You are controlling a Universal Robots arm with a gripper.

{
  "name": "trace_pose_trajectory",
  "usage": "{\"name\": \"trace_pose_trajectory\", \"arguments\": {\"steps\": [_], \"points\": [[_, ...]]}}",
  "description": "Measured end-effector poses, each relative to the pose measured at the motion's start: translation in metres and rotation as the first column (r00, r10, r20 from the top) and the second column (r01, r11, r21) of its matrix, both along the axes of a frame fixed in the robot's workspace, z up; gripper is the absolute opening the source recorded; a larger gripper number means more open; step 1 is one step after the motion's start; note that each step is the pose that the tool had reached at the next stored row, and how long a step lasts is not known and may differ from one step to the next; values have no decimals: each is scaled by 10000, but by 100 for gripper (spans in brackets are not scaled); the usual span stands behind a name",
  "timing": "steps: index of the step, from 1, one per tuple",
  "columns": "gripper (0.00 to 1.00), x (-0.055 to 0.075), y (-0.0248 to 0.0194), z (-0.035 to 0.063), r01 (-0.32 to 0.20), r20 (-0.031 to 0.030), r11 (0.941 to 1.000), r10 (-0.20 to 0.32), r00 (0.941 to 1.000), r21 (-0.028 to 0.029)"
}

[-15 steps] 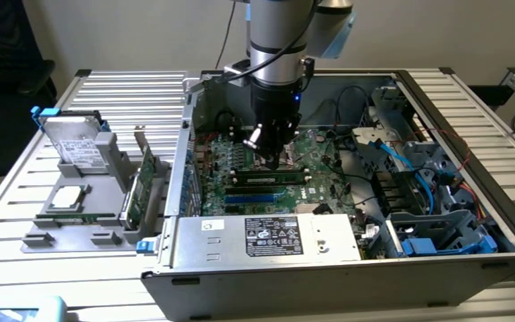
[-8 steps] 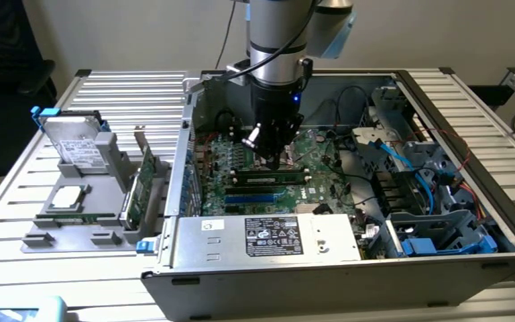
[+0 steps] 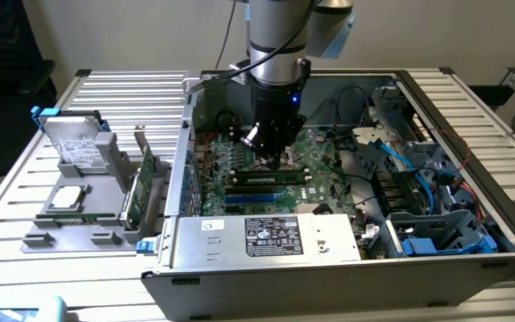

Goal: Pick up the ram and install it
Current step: 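Press down the ram until it locks into place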

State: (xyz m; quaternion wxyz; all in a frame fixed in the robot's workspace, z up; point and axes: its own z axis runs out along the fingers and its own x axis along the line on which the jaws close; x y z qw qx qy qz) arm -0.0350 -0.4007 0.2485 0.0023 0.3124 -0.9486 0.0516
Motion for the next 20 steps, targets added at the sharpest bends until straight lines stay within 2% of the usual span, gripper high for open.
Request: {"name": "trace_pose_trajectory", "arguments": {"steps": [5,10,15,20], "points": [[11,0,0,0,542,69,9985,-542,9985,-7],[11,0,0,0,1169,102,9931,-1168,9931,-5],[11,0,0,0,1826,128,9832,-1826,9831,0],[11,0,0,0,2477,161,9688,-2476,9687,7]]}}
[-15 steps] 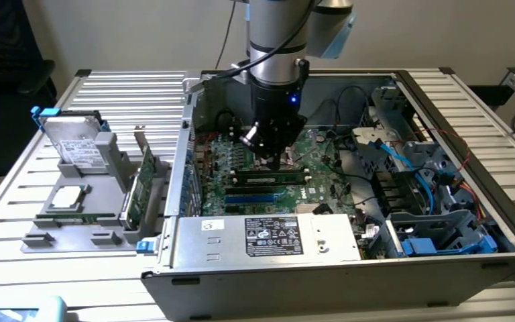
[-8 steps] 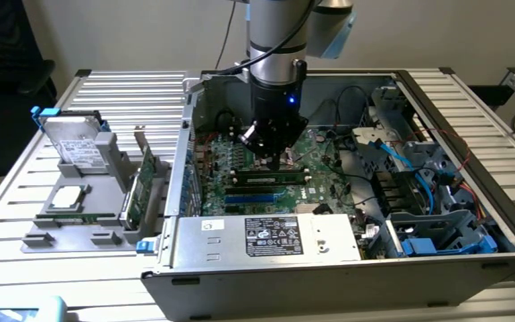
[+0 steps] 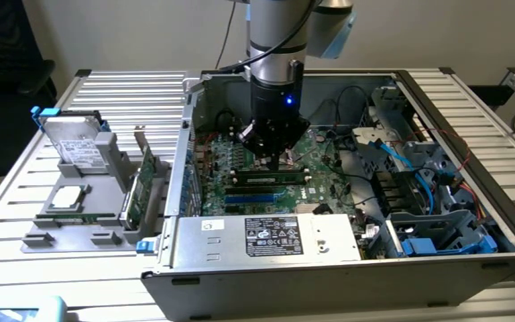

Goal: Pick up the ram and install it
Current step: 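Press down the ram until it locks into place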

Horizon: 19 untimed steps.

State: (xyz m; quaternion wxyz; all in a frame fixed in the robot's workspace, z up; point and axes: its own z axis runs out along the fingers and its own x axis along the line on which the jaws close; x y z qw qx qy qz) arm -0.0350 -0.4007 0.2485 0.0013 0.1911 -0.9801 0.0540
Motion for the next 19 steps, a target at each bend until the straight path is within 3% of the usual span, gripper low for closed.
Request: {"name": "trace_pose_trajectory", "arguments": {"steps": [8,14,19], "points": [[11,0,0,0,1020,66,9948,-1020,9948,3],[11,0,0,0,1739,131,9848,-1739,9847,14],[11,0,0,0,2303,172,9731,-2303,9730,21]]}}
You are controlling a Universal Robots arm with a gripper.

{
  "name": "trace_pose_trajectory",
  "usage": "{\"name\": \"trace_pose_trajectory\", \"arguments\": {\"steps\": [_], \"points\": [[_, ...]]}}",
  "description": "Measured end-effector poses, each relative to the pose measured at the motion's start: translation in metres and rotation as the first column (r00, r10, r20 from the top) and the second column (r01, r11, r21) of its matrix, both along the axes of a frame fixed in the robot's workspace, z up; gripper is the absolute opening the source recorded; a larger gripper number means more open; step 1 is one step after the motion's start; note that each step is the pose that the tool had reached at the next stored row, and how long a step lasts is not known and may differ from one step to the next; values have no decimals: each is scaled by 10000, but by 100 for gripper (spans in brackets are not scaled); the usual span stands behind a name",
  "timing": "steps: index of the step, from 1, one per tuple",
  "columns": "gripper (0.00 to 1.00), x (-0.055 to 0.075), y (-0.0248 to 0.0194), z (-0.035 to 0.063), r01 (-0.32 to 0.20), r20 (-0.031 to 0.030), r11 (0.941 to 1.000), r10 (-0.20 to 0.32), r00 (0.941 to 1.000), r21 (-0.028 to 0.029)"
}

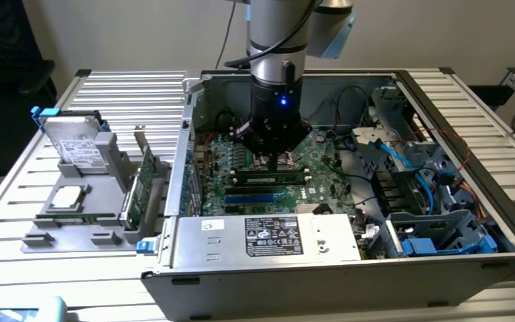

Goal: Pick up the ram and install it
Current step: 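Press down the ram until it locks into place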

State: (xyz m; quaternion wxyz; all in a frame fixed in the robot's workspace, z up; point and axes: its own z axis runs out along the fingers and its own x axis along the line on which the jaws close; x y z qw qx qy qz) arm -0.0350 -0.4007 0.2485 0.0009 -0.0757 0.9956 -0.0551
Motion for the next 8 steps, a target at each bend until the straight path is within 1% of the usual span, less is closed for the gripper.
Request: {"name": "trace_pose_trajectory", "arguments": {"steps": [2,8], "points": [[11,0,0,0,174,15,9998,-174,9998,1],[11,0,0,0,185,16,9998,-185,9998,1]]}}
